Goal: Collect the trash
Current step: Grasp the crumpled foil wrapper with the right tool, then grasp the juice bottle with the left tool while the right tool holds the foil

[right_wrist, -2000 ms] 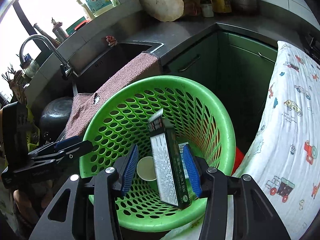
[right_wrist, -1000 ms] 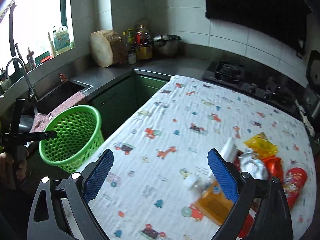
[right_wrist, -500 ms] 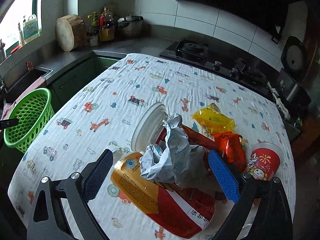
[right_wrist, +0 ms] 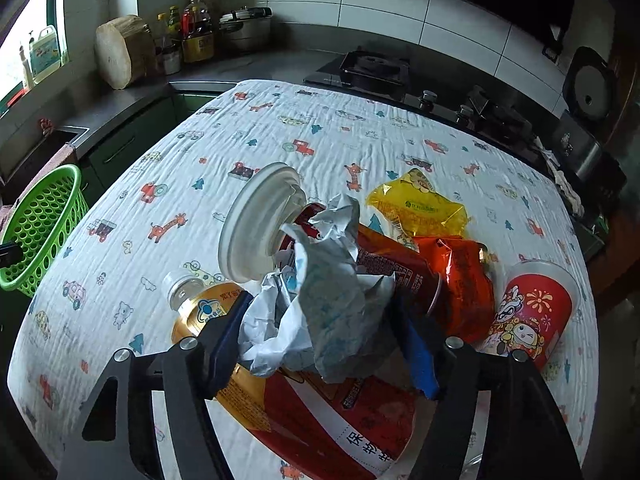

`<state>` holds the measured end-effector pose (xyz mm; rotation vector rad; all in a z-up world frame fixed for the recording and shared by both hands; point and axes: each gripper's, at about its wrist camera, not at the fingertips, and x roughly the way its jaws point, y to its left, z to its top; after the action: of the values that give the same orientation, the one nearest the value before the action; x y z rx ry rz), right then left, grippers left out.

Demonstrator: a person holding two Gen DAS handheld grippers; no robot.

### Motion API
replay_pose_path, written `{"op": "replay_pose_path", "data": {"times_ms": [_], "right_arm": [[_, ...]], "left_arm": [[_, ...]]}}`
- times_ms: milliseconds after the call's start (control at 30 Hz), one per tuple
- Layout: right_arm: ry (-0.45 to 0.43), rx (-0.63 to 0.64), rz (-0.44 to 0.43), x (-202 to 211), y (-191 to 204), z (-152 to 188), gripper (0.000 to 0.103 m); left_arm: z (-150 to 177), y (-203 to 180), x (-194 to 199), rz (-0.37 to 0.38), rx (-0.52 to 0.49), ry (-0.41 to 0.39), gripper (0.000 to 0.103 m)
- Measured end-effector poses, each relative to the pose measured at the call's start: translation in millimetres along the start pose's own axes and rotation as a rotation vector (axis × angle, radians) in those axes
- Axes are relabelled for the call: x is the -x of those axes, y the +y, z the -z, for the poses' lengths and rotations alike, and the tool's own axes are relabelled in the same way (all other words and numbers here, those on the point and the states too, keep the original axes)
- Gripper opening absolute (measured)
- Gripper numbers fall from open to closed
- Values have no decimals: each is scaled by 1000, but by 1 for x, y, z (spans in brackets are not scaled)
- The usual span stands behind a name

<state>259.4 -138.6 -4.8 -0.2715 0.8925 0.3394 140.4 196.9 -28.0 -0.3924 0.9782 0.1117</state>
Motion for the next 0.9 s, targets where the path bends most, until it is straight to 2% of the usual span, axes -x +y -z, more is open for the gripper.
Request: {"op": "replay_pose_path", "data": {"times_ms": [67, 167, 400, 600, 767, 900], "right_arm": [[-8, -12, -8, 4, -3, 1, 52], [-21, -29, -16, 11, -10, 3, 47], [-58, -108, -104, 36, -32, 10, 45], [-105, -108, -110, 64, -47, 22, 45], [-146, -108, -118, 89, -66, 35, 45], [-171, -104, -117, 104, -80, 43, 45]], "left_arm": [[4, -9, -2, 18, -5, 13, 85], [11, -25, -4, 33, -25, 26, 85], [31, -71, -9, 138, -19, 76, 85], [54, -128, -21, 247, -18, 153, 85], [65, -171, -33, 337, 54, 213, 85], [67, -203, -44, 374, 136, 251, 85]]}}
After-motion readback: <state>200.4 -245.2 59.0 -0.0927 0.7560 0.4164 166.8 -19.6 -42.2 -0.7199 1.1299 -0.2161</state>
